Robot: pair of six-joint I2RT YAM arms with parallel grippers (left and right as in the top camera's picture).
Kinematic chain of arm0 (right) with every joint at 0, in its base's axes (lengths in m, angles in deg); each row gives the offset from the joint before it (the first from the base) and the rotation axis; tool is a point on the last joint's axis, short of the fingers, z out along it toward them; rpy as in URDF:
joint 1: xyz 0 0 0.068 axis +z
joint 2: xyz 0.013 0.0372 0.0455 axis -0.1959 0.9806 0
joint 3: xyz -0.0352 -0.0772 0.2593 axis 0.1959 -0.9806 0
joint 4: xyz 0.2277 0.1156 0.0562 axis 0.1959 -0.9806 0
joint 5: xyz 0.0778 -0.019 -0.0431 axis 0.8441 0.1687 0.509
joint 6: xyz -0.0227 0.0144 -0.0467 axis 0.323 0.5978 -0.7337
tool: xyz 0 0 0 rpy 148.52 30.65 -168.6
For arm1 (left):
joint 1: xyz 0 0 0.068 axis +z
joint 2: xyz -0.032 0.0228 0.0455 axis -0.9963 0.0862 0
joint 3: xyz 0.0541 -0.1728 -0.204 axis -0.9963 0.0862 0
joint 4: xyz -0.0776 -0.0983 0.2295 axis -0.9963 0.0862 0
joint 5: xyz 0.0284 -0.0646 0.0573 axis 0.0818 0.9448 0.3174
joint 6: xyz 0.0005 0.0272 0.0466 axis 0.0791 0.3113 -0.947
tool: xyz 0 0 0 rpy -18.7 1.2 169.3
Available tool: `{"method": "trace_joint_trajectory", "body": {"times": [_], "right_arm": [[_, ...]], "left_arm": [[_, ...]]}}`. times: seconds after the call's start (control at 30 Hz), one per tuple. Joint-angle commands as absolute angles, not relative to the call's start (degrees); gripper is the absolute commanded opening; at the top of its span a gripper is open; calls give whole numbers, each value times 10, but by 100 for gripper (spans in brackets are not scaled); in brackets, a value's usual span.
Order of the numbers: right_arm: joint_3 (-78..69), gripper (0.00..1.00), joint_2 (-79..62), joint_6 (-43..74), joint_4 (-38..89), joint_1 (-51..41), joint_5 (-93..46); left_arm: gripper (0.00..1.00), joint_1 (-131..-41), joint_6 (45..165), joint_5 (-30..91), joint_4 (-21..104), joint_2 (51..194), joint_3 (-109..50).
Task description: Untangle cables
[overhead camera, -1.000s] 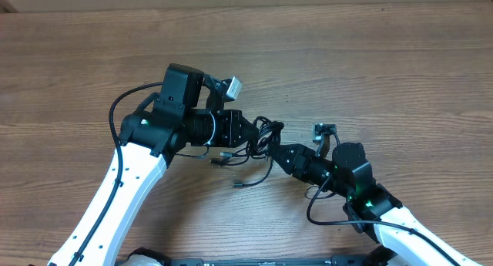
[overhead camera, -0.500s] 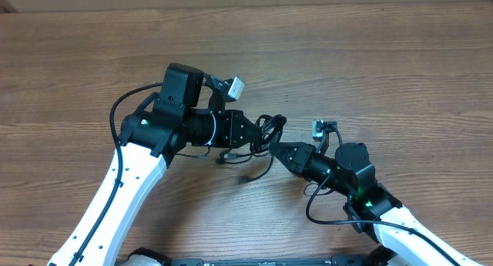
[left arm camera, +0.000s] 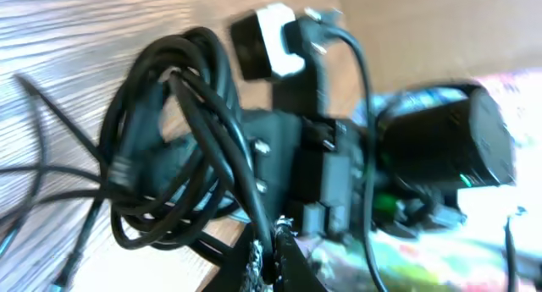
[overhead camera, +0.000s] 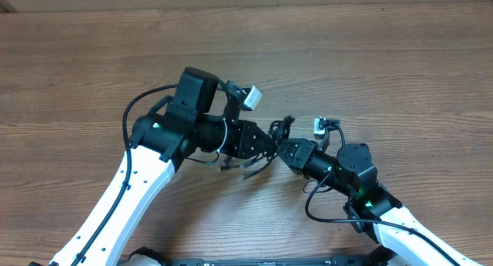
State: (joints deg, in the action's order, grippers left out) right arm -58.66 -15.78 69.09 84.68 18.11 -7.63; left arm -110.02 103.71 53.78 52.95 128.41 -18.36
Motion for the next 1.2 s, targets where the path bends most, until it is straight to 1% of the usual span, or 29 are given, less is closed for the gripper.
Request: {"method": "trace_joint_trajectory", "body": {"times": [0.0,0.07,0.13,0.17,0.2,0.27,0.33,0.4,0.57,0.63,0.77,0.9,0.93,1.0,1.03,1.07,1.13,1.17], "right_arm": [[-575,6,-159,693,865,182,-133],[-575,9,-159,693,894,182,-135],[-575,16,-159,693,910,182,-136],[-575,24,-159,693,896,182,-143],[-575,28,-159,693,883,182,-148],[-575,47,-159,693,846,182,-150],[-575,61,-159,691,815,182,-147],[-575,68,-159,691,781,182,-139],[-575,77,-159,688,722,182,-128],[-575,83,-159,688,707,182,-128],[-575,89,-159,688,690,182,-131],[-575,90,-159,688,687,182,-126],[-575,89,-159,686,686,182,-126],[-575,83,-159,686,686,182,-126],[-575,79,-159,686,686,182,-124],[-575,71,-159,686,688,182,-116],[-575,65,-159,669,690,183,-99],[-575,63,-159,654,691,184,-90]], "left_arm": [[4,-1110,950,661,532,1282,-184],[4,-1116,929,680,538,1282,-184],[4,-1122,926,681,540,1282,-184],[4,-1125,924,687,539,1282,-184],[4,-1125,921,690,539,1282,-184],[4,-1124,915,683,537,1282,-184],[4,-1120,910,662,535,1282,-184],[4,-1109,911,635,532,1282,-184],[4,-1052,911,615,524,1282,-184],[4,-1025,911,615,525,1282,-184],[4,-998,911,633,526,1282,-184],[4,-995,911,635,522,1282,-184],[4,-997,911,638,522,1282,-184],[4,-997,911,642,522,1282,-184],[4,-997,911,641,522,1282,-184],[4,-997,916,641,521,1282,-184],[4,-996,953,634,516,1282,-184],[4,-996,981,627,512,1282,-184]]}}
